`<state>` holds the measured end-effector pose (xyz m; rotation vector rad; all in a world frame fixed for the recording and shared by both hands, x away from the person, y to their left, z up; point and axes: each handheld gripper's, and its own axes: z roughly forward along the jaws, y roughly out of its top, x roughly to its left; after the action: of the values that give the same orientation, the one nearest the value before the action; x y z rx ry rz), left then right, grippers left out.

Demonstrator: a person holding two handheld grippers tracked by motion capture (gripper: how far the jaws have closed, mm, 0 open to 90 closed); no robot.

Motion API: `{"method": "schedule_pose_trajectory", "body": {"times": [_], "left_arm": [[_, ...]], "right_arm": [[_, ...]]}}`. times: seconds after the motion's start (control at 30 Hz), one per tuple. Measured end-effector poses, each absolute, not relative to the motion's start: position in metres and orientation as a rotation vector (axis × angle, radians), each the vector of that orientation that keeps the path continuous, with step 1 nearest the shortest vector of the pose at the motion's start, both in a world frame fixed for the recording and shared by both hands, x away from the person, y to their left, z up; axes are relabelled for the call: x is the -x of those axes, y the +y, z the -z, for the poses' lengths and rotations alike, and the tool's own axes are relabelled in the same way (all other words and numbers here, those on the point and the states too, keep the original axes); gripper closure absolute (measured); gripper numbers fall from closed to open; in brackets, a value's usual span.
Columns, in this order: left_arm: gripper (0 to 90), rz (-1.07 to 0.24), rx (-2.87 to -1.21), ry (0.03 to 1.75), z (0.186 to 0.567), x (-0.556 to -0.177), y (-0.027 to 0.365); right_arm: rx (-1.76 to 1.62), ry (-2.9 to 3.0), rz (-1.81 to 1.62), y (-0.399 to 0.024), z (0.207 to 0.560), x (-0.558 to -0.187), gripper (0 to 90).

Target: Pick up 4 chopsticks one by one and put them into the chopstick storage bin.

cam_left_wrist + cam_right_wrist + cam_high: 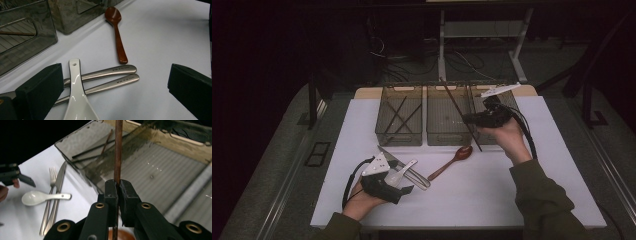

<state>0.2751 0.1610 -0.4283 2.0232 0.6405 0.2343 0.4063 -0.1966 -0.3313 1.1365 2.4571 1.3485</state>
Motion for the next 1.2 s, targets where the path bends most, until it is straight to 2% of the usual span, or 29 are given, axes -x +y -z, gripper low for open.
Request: {"method": "schedule_pose_trajectory", "body": {"times": [0.6, 1.2], "left_arm": [[0.0, -0.238, -2.027, 0.630, 0.429, -0.275, 0.159], [0.0, -0.244, -2.029, 0.617, 0.428, -0.274, 0.157]], "right_arm": [[-1.104, 2.449, -1.362, -0.104, 0.316, -0.452, 84.1], [-1.158, 2.436, -1.360, -0.028, 0.324, -0.492, 84.1]]}}
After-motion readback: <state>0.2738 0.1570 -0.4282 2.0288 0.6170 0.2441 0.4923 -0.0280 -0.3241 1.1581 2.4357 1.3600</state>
